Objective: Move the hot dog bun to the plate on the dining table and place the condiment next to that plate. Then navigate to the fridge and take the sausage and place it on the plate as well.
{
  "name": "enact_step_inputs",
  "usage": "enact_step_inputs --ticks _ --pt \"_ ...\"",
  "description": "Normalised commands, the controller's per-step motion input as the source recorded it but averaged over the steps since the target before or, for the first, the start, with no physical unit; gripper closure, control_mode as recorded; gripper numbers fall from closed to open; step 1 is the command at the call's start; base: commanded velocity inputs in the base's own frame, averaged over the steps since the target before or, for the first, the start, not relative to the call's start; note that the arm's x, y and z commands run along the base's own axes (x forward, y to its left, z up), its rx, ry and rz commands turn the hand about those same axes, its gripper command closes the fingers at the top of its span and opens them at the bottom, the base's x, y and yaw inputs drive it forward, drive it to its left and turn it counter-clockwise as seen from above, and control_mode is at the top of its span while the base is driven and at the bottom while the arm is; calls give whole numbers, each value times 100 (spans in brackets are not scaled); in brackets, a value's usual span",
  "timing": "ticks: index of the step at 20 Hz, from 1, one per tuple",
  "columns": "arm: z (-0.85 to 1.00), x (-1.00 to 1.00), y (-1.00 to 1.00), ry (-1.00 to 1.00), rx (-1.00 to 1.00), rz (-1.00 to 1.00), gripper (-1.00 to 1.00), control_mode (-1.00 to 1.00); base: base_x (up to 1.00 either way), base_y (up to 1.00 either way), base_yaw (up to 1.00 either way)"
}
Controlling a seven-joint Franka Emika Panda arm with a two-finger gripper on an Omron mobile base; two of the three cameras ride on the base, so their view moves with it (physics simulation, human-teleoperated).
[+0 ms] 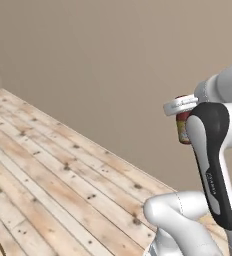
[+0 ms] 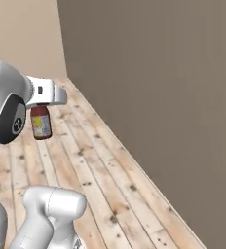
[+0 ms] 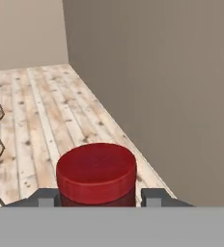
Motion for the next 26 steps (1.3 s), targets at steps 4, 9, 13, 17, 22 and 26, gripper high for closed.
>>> enact_step_inputs --ticks 4,9,13,17,22,26 --pt "0 0 0 0 0 0 100 100 100 -13 57" --pt "0 0 0 0 0 0 100 100 100 -24 53" --pt "0 0 0 0 0 0 100 100 100 -36 44" --pt "0 0 0 0 0 0 100 100 100 -54 38" --pt "0 0 0 0 0 0 100 100 100 -57 38" --pt "0 0 0 0 0 0 100 100 100 -53 42"
